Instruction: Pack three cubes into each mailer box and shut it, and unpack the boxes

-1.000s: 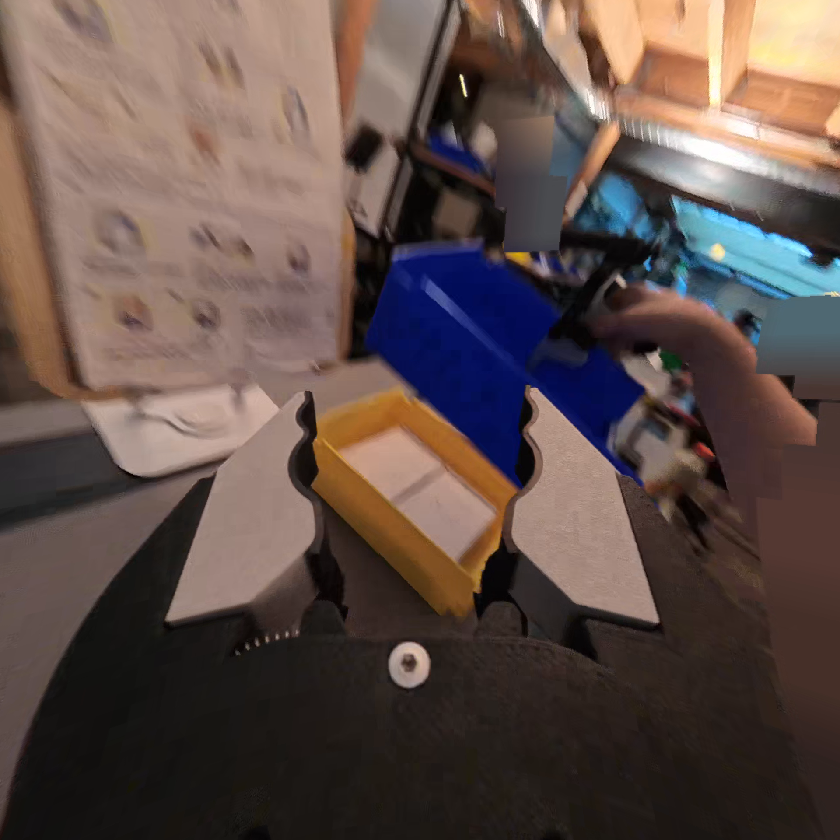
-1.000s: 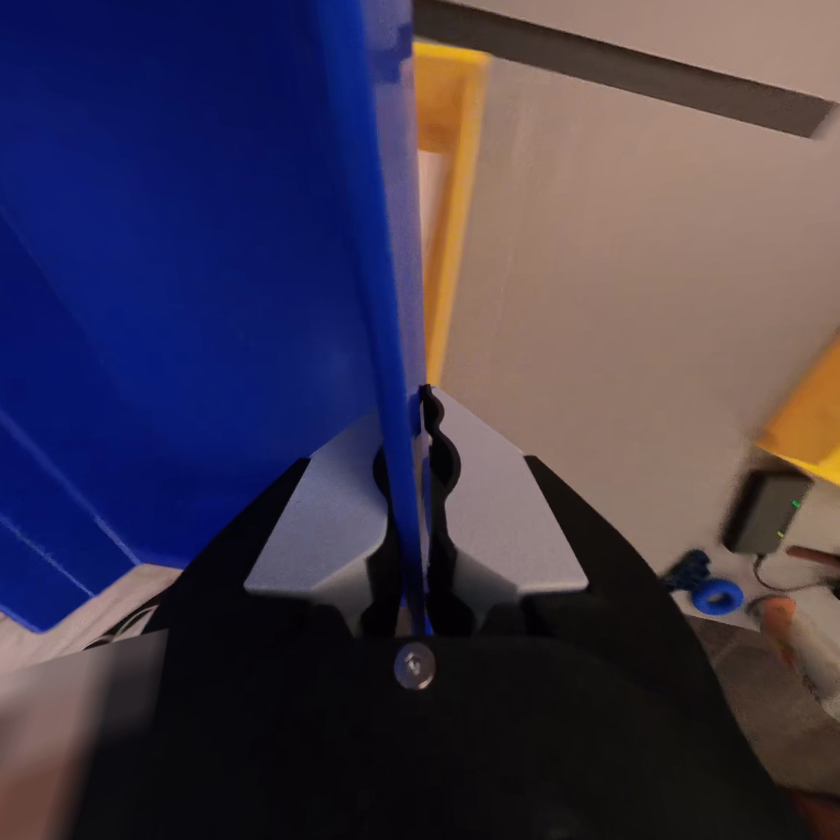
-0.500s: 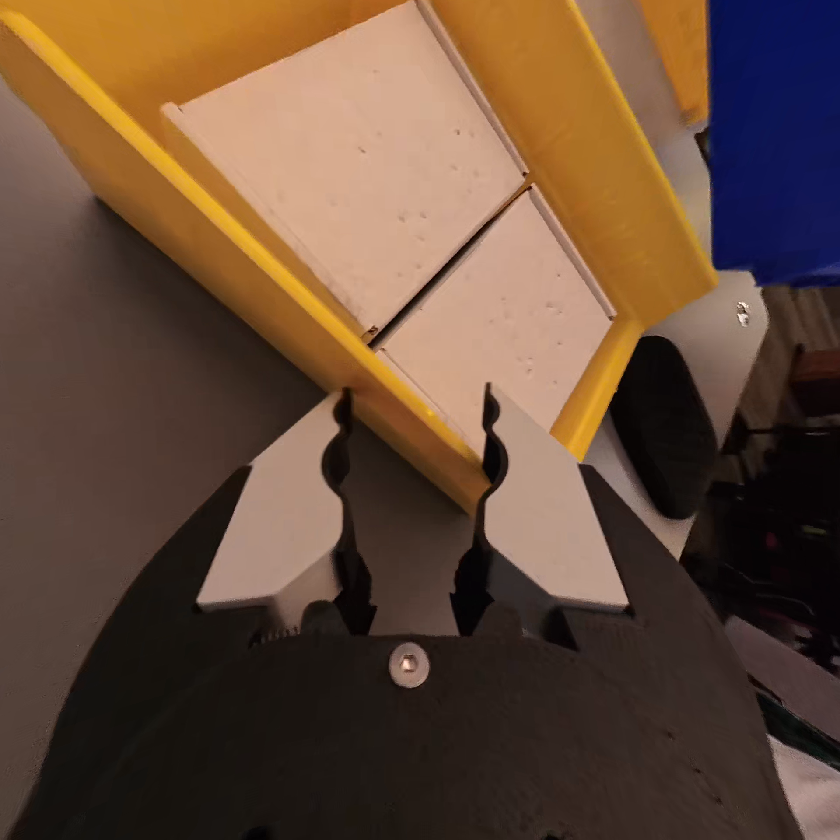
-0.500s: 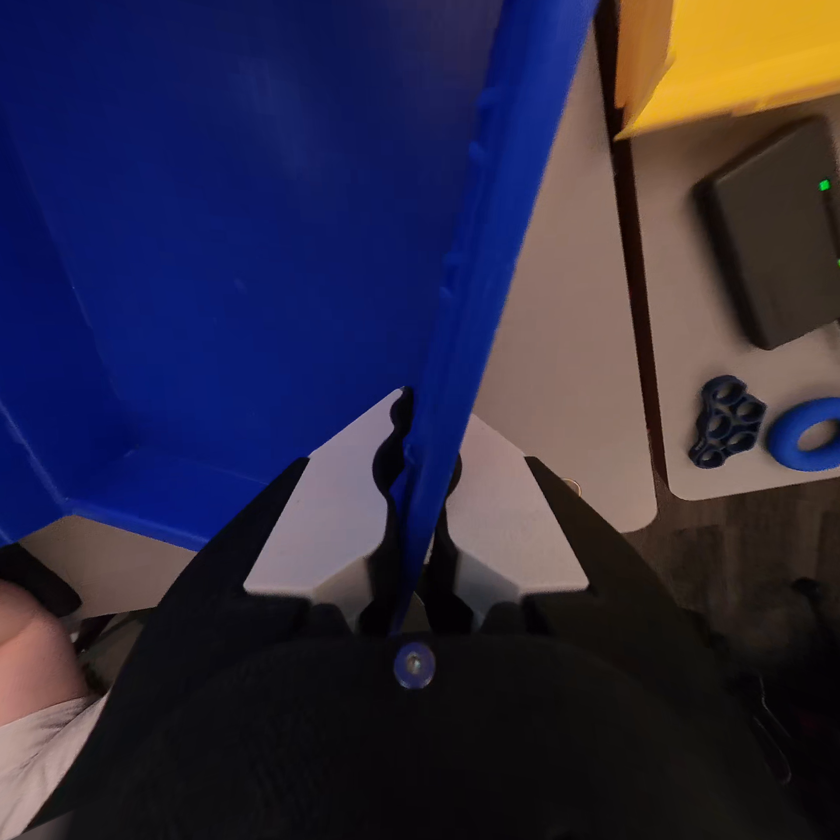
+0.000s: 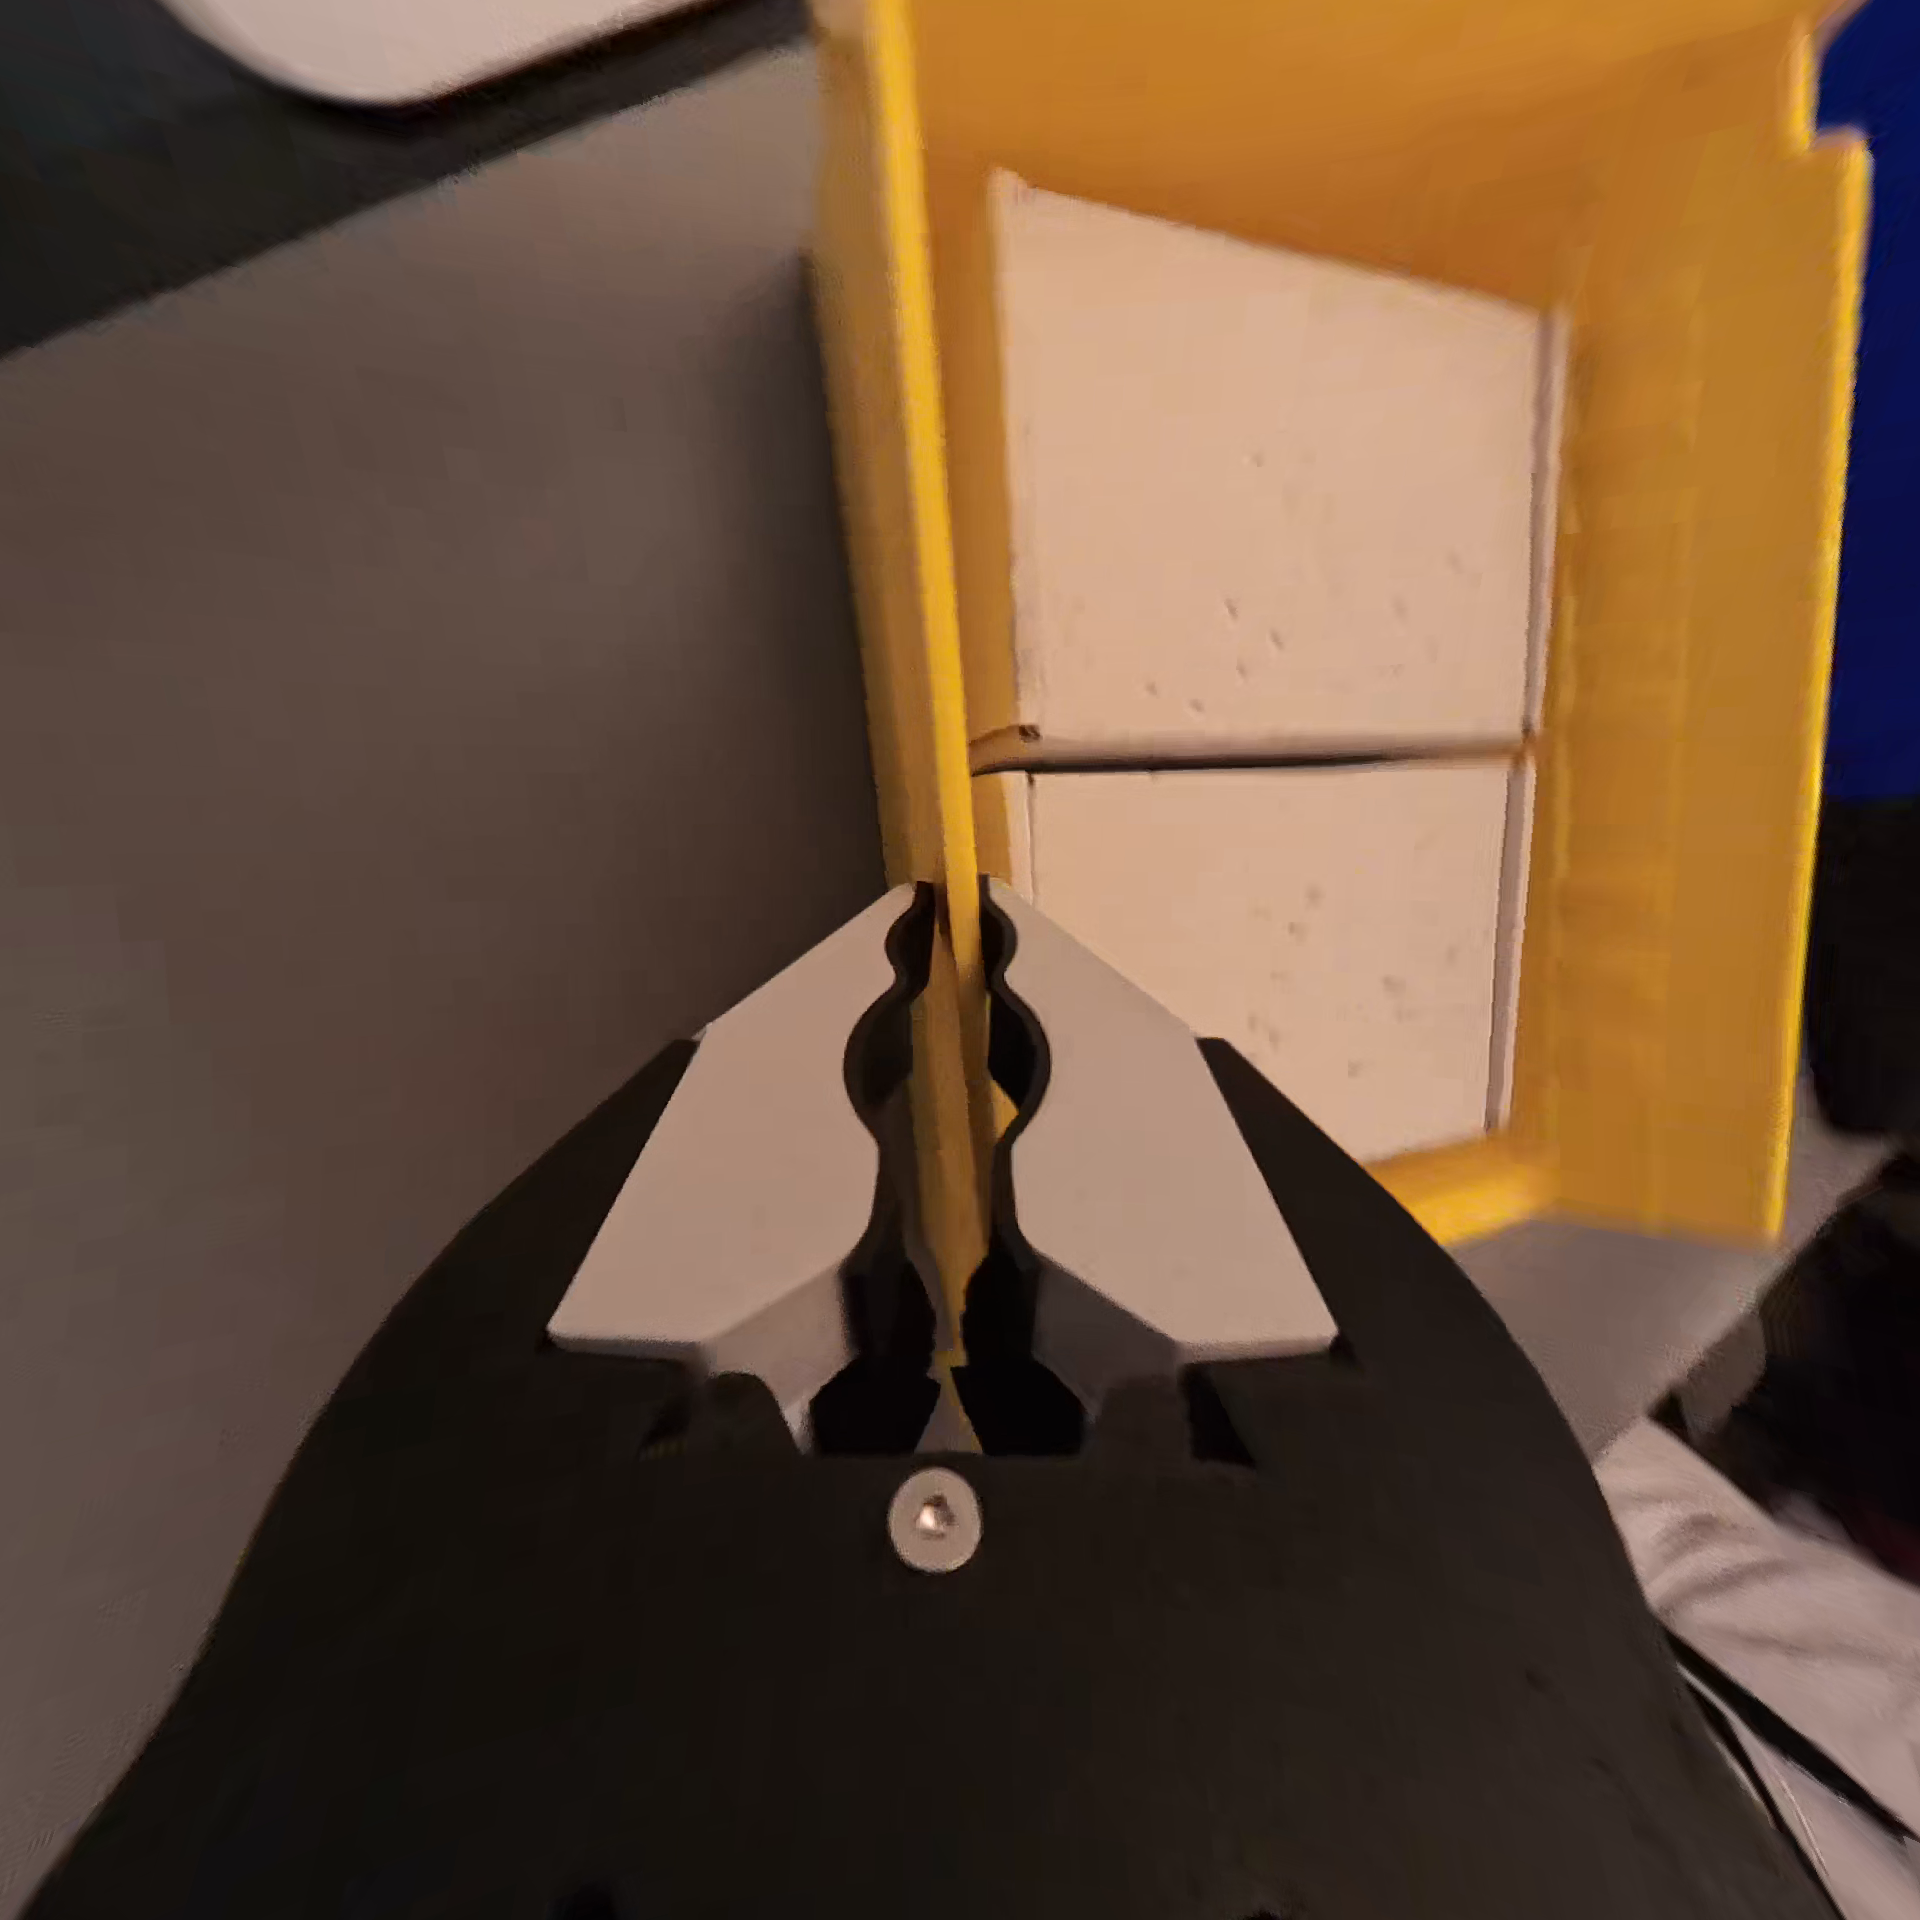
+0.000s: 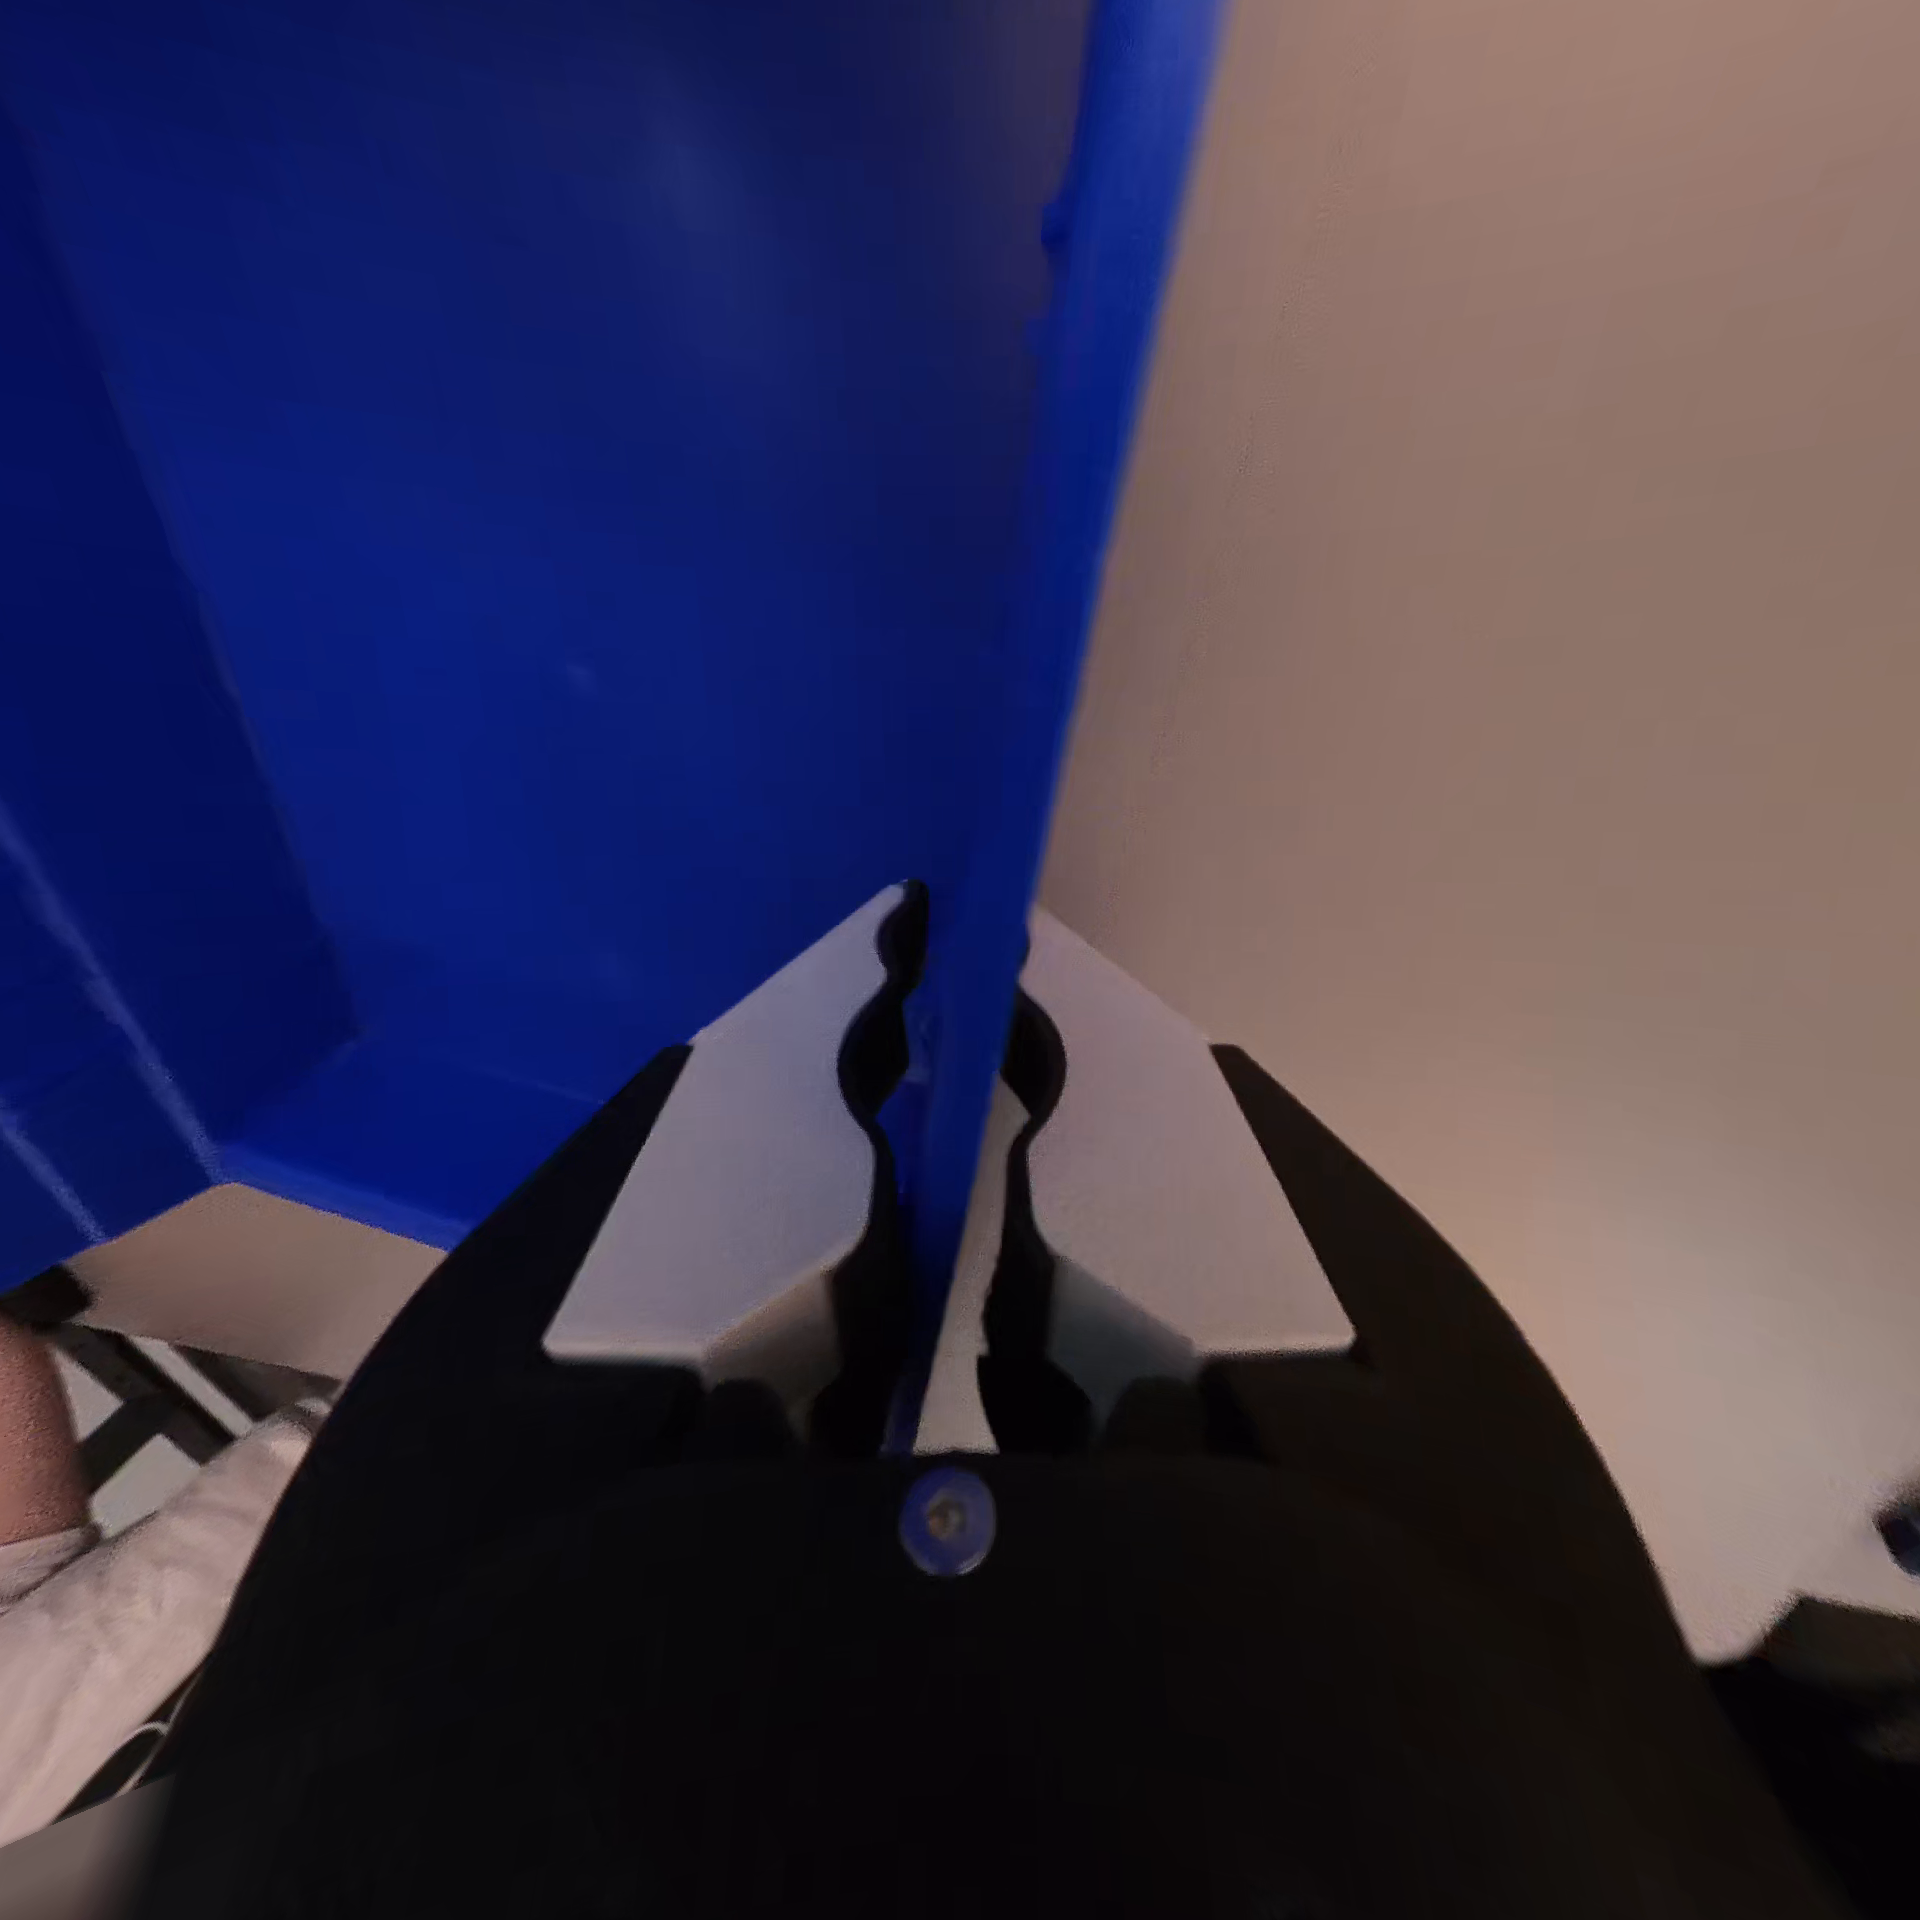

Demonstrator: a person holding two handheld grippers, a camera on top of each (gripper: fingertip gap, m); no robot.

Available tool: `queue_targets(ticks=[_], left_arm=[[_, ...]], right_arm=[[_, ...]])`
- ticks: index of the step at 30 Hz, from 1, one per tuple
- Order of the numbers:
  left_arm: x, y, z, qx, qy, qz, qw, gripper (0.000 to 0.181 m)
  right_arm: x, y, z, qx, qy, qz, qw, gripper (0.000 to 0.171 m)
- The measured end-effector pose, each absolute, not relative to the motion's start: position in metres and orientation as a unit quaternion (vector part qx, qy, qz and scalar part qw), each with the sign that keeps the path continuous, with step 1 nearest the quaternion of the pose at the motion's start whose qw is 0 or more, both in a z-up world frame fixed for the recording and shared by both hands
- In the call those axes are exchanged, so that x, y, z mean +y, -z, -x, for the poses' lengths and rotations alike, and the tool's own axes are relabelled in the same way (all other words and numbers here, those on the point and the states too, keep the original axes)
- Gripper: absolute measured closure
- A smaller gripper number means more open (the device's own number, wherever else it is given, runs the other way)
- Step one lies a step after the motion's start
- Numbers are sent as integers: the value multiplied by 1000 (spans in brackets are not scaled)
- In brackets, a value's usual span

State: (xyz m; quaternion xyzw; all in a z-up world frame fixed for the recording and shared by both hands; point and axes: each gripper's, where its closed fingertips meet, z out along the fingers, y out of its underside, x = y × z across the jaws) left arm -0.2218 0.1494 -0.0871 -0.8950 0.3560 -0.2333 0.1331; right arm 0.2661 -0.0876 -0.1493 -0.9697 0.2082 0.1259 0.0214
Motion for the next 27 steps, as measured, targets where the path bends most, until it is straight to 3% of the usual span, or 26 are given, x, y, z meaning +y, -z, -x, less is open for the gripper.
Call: queue_targets(ticks=[2, 6, 10, 13, 21, 27], left_arm=[[175, 87, 262, 308, 204, 915, 160, 178], [199, 85, 340, 226, 166, 942, 184, 178], [207, 85, 399, 137, 163, 956, 202, 177], [203, 85, 433, 100, 143, 964, 201, 178], [191, 85, 475, 59, 89, 975, 193, 181], [183, 85, 482, 58, 106, 973, 196, 180]], right_arm=[[-74, 148, -260, 211, -142, 966, 36, 155], [-70, 149, -263, 189, -117, 974, 34, 163], [-69, 147, -259, 221, -157, 962, 35, 152], [-65, 148, -271, 201, -114, 972, 51, 161], [-80, 143, -316, 182, -38, 981, 52, 169], [-71, 148, -309, 200, -68, 976, 58, 168]])
